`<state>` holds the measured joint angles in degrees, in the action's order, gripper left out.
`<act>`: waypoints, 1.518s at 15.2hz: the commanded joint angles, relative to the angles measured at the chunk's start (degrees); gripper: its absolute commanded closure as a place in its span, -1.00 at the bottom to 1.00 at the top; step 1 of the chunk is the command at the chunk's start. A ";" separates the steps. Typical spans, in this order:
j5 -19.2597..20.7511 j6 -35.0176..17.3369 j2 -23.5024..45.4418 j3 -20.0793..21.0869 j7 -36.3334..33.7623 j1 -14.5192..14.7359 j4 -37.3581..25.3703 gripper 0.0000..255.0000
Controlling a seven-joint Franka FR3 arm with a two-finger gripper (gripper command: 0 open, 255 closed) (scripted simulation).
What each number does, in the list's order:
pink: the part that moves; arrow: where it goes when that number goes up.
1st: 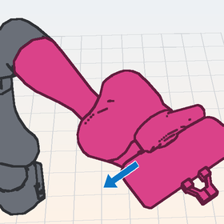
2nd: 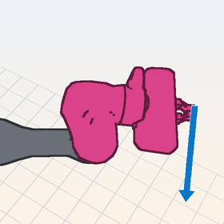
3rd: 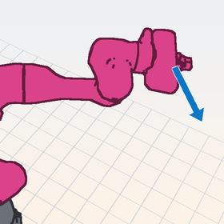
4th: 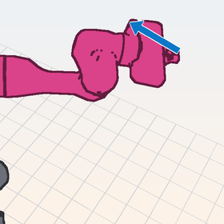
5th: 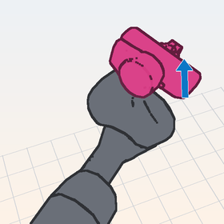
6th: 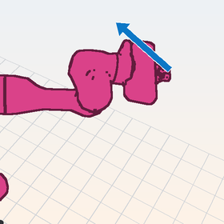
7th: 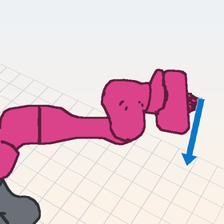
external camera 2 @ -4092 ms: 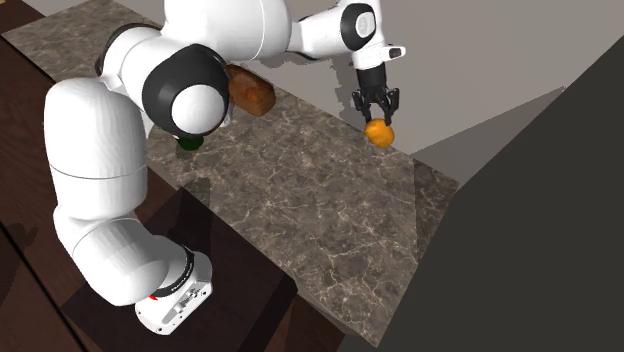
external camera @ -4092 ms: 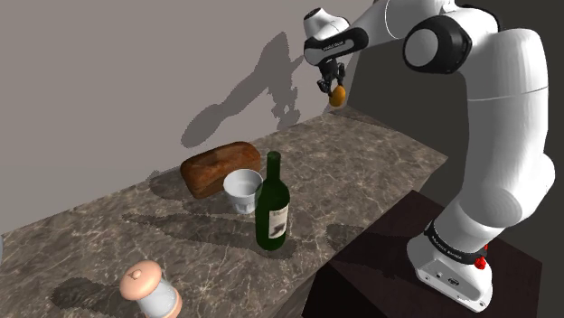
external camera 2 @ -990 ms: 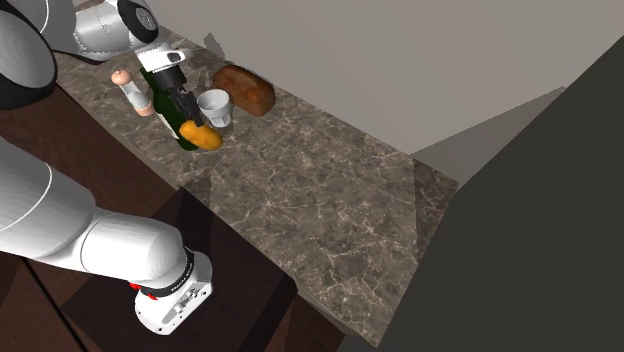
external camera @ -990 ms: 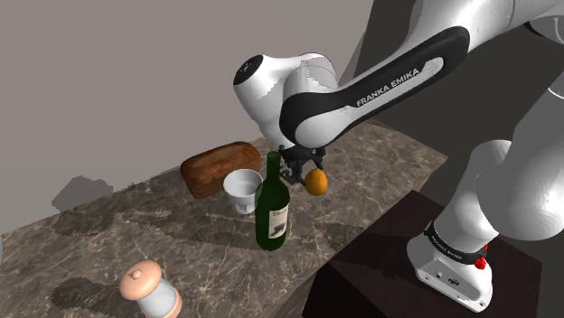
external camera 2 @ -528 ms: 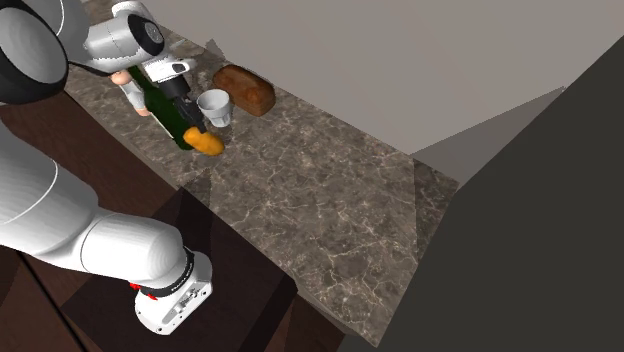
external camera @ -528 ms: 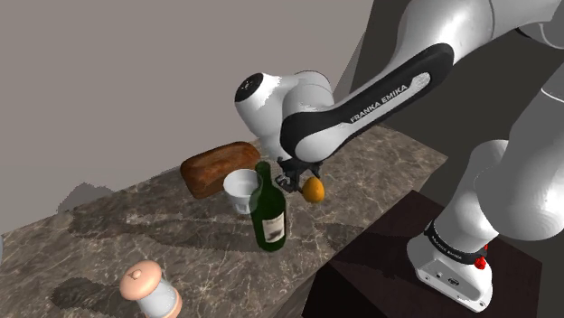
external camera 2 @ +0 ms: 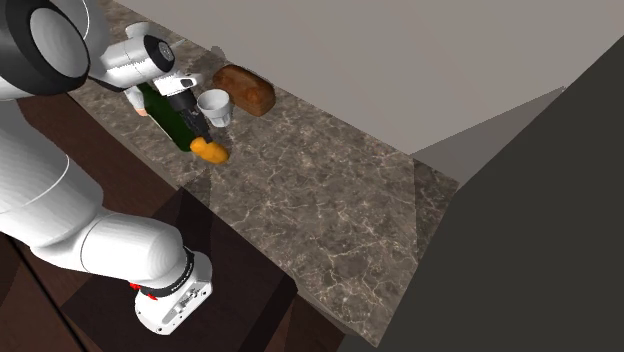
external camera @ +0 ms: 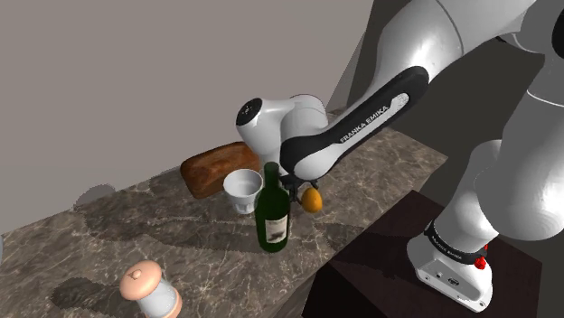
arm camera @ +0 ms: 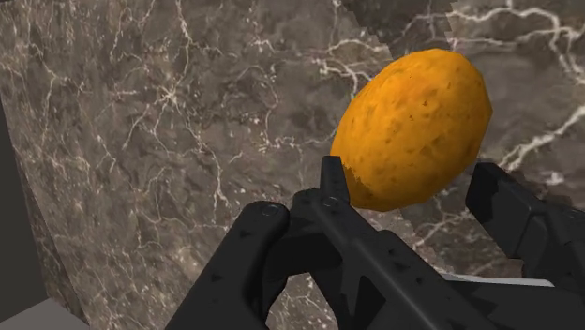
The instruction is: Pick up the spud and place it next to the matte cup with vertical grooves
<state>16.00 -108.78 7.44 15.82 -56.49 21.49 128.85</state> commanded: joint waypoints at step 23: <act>3.49 -8.42 8.03 -0.87 -3.90 0.31 1.34 -1.00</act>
<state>19.52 -117.14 15.41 14.93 -60.40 21.79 130.17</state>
